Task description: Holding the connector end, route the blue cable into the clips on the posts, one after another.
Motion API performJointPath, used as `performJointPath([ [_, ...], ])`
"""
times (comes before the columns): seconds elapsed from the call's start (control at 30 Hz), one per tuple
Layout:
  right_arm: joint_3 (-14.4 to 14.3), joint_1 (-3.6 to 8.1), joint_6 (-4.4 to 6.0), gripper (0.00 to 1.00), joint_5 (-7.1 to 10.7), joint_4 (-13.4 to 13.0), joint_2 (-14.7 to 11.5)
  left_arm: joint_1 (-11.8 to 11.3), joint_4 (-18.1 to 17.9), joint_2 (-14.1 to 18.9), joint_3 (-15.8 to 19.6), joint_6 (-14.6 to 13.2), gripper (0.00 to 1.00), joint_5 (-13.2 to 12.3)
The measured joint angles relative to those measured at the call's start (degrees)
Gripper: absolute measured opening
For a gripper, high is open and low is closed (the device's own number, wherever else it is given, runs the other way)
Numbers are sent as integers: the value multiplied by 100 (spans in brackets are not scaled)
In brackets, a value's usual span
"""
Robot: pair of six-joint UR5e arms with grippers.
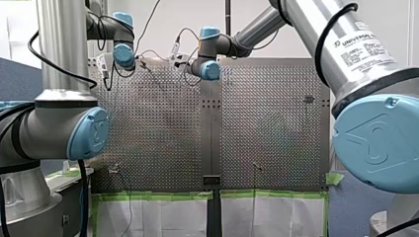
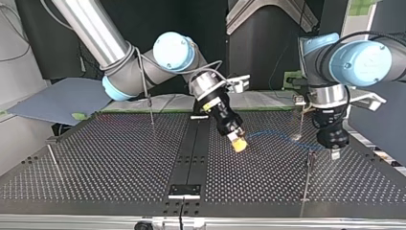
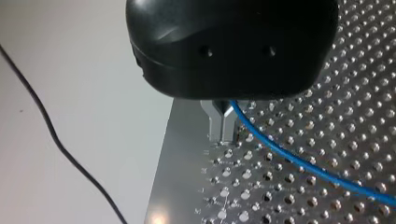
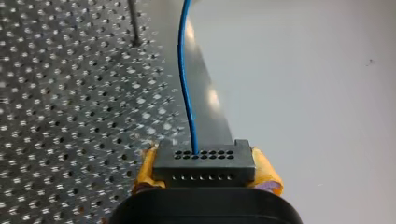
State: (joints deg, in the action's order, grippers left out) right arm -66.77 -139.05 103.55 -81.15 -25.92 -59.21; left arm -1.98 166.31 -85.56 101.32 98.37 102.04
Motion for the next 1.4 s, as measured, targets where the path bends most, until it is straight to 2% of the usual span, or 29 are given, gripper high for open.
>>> performJointPath([
  [0.3,5,-36,6,0,-35,41,233,-18,-20,-98,0,98,0,-1],
  [0.67,6,55,9,0,-93,65,306,-97,-73,-113,0,161,0,-11],
  [1.03,8,119,-7,0,-76,39,369,-218,-298,-264,0,561,0,-465],
  [1.4,46,135,-11,0,-43,10,378,-412,-486,-287,0,814,0,-714],
])
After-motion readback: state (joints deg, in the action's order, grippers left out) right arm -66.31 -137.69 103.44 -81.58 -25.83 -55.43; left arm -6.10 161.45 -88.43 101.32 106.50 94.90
